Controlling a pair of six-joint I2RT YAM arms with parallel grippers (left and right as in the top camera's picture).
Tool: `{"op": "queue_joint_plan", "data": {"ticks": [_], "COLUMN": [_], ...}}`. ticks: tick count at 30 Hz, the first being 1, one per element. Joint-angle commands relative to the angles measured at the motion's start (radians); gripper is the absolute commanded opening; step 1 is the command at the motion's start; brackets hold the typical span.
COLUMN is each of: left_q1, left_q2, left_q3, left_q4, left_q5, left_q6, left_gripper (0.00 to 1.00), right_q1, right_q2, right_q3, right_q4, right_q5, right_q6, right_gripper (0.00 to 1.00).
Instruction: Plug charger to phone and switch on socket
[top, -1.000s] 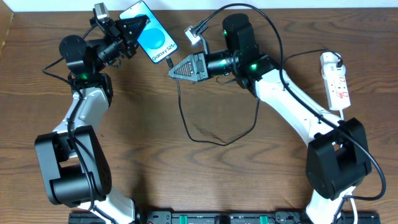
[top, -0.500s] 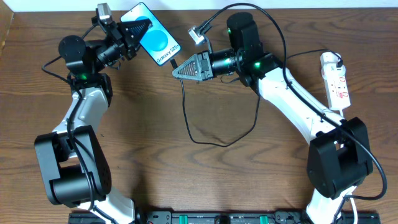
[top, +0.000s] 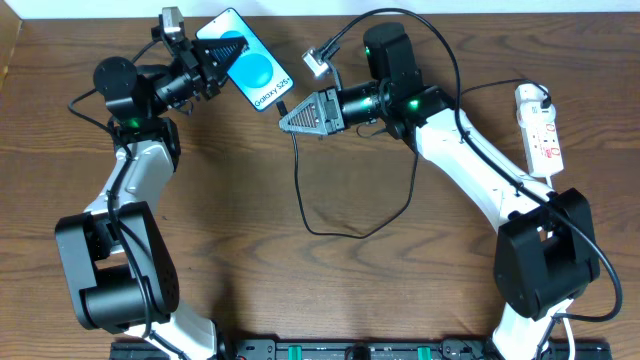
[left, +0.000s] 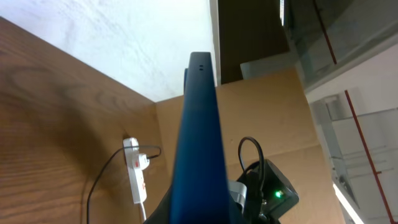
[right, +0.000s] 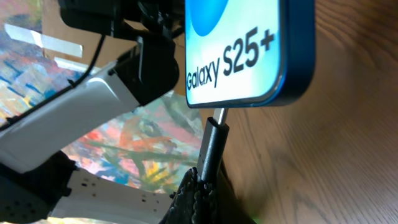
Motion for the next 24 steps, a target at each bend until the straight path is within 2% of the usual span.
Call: {"op": "queue_joint_plan", "data": {"ticks": [1,5,16,24], "left_q1": [-0.02,-0.02,-0.02,-0.02], "left_q2": [-0.03,-0.03,-0.03,-0.03], "left_q3": [0.01,0.01,0.01,0.01], "left_q4": [0.009,0.009,0.009,0.009], "left_q5": [0.162,0.189,0.24,0.228], "left_q6": [0.024,0.024,0.024,0.024], "left_gripper": [0.07,0.07,0.07,0.07], "right_q1": [-0.021,-0.032,-0.059,-0.016], "right_q2": [-0.002,-0.002,-0.002,-0.002], "right_q3": [0.008,0.008,0.008,0.008], "right_q4": [-0.03,-0.08,-0.077,-0.084], "right_q5": [0.053,0.053,0.035,0.035], "right_q6": [-0.12,-0.182,-0.229,-0.232], "right_gripper": [0.01,0.01,0.01,0.01]}}
